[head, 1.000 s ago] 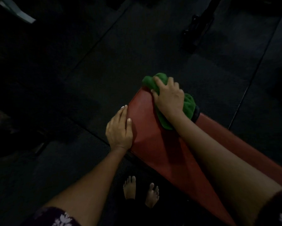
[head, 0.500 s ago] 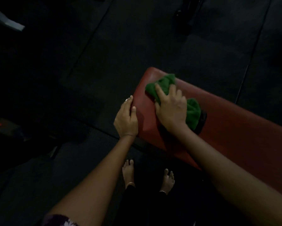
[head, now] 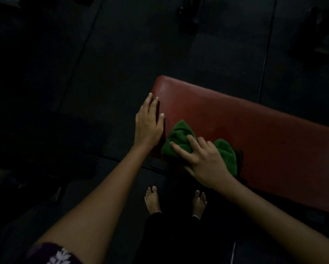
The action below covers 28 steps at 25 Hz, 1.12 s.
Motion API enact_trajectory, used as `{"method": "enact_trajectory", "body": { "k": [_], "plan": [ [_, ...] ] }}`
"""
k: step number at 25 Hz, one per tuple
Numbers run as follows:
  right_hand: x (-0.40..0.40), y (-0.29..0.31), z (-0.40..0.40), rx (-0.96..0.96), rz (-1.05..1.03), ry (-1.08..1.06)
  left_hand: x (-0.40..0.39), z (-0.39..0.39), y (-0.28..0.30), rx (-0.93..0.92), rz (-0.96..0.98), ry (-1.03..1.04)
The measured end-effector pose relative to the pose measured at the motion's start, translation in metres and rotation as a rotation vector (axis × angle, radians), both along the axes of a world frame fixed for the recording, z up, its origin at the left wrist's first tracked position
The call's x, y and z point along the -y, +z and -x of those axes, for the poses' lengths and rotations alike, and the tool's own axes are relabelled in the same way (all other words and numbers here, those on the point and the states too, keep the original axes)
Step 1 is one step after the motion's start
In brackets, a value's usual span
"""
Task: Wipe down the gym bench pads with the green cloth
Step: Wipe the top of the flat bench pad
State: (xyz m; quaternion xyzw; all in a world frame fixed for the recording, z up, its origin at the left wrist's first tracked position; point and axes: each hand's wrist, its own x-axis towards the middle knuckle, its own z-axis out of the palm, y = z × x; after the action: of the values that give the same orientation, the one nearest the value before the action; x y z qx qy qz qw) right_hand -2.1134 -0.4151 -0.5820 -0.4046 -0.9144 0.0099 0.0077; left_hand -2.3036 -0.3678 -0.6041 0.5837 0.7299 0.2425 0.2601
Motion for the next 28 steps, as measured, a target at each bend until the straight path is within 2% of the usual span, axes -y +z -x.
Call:
{"method": "enact_trajectory", "body": {
  "k": [1, 2, 3, 5, 6, 7, 8, 11, 12, 13, 14, 15, 18, 19, 20, 21, 23, 25, 26, 27, 28],
  "plan": [
    [-0.013, 0.003, -0.014, 0.018, 0.000, 0.098, -0.001, -0.004, -0.002, -0.033, 0.019, -0.014],
    [-0.030, 0.006, -0.028, 0.012, 0.007, 0.032, -0.001, -0.007, -0.004, -0.072, 0.044, -0.019],
    [-0.047, 0.011, -0.039, 0.003, 0.026, -0.188, 0.001, -0.008, -0.007, -0.116, 0.060, -0.018],
    [-0.077, 0.014, -0.051, -0.032, 0.103, -0.874, 0.004, -0.010, -0.009, -0.177, 0.058, -0.019],
    [-0.089, 0.016, -0.045, -0.064, 0.144, -1.141, 0.004, -0.012, -0.008, -0.201, 0.048, -0.015],
    [-0.098, 0.018, -0.030, -0.086, 0.171, -1.249, 0.004, -0.013, -0.008, -0.223, 0.040, -0.009],
    [-0.104, 0.020, -0.008, -0.104, 0.194, -1.198, 0.003, -0.014, -0.008, -0.237, 0.039, -0.008],
    [-0.097, 0.021, 0.053, -0.109, 0.222, -0.580, 0.003, -0.013, -0.011, -0.246, 0.012, -0.008],
    [-0.093, 0.021, 0.057, -0.101, 0.220, -0.429, 0.003, -0.012, -0.012, -0.250, -0.002, -0.010],
    [-0.094, 0.020, 0.047, -0.094, 0.200, -0.375, 0.003, -0.012, -0.013, -0.257, -0.007, -0.012],
    [-0.094, 0.017, 0.025, -0.074, 0.178, -0.424, 0.003, -0.012, -0.013, -0.263, 0.003, -0.011],
    [-0.091, 0.014, -0.003, -0.053, 0.170, -0.558, 0.003, -0.013, -0.012, -0.267, 0.019, -0.007],
    [-0.075, 0.013, -0.079, -0.075, 0.139, -1.097, 0.002, -0.017, -0.010, -0.279, 0.039, -0.001],
    [-0.071, 0.012, -0.084, -0.108, 0.115, -1.227, 0.002, -0.018, -0.010, -0.284, 0.034, 0.005],
    [-0.067, 0.010, -0.076, -0.110, 0.101, -1.271, 0.002, -0.019, -0.010, -0.291, 0.031, 0.017],
    [-0.060, 0.009, -0.060, -0.114, 0.109, -1.229, 0.002, -0.022, -0.010, -0.292, 0.033, 0.043],
    [-0.035, 0.010, -0.023, -0.153, 0.129, -0.948, 0.000, -0.030, -0.008, -0.283, 0.032, 0.091],
    [-0.003, 0.007, -0.016, -0.122, 0.102, -0.568, -0.001, -0.045, -0.005, -0.310, -0.027, 0.001],
    [0.006, 0.005, -0.031, -0.087, 0.084, -0.458, -0.001, -0.055, -0.005, -0.328, -0.063, -0.084],
    [0.010, 0.003, -0.054, -0.073, 0.088, -0.446, 0.000, -0.064, -0.004, -0.337, -0.077, -0.162],
    [0.013, 0.005, -0.078, -0.083, 0.110, -0.554, 0.001, -0.071, -0.005, -0.340, -0.070, -0.215]
  ]
}}
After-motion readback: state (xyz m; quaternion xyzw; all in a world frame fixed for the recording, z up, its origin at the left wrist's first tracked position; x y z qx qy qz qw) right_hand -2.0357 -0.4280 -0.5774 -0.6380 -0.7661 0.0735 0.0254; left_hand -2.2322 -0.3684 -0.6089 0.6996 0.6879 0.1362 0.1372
